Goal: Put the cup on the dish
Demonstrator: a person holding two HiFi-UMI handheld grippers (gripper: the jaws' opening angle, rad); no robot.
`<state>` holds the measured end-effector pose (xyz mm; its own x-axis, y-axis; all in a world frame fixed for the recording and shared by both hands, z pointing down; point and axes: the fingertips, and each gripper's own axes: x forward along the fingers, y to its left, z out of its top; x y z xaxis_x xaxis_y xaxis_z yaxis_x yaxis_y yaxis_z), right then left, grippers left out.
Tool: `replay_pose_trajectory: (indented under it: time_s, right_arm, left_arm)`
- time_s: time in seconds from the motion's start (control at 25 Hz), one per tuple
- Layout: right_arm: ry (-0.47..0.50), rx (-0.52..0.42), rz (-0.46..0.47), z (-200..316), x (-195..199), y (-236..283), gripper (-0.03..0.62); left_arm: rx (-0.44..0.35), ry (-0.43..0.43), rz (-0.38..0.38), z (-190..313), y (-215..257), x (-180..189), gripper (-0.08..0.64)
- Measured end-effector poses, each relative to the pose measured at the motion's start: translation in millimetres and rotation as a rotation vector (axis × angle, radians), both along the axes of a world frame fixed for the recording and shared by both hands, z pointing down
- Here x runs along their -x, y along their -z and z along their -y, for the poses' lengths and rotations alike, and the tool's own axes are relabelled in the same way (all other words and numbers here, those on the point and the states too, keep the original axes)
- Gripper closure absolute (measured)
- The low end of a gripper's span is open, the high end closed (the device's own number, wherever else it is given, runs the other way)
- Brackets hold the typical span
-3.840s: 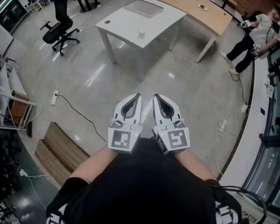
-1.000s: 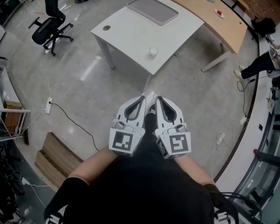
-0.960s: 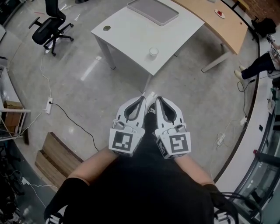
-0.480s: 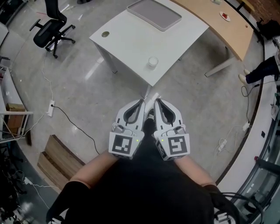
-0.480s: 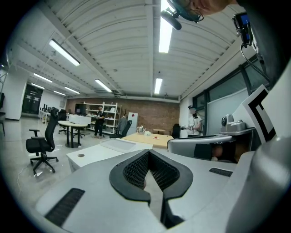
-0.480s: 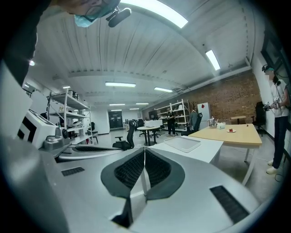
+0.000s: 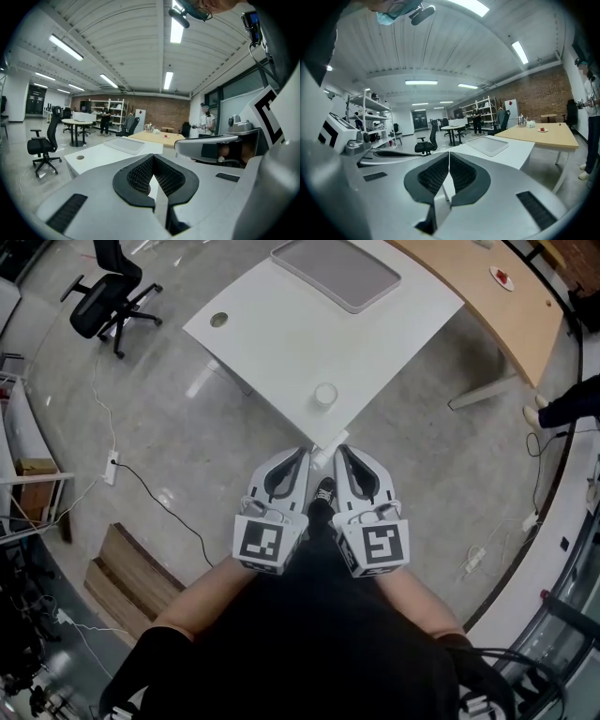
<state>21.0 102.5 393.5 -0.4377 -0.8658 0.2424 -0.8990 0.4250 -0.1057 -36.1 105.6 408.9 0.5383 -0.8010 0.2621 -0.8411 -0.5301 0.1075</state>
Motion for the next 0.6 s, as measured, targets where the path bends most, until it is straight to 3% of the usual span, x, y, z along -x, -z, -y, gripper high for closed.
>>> replay_pose_trajectory:
  time_s: [0.32, 0.6]
  right_arm:
    - [0.079, 0.035, -0.045, 55.1, -13.0, -28.5, 0.578]
    - [0.147, 0.108, -0.089, 89.3, -3.5, -76.3, 0.578]
  left_arm:
    - [-0.005, -0.001, 0.064, 53.4, -19.4, -20.0, 0.555]
    - [0.025, 0.038, 0.098, 96.0, -55.0, -10.3, 0.555]
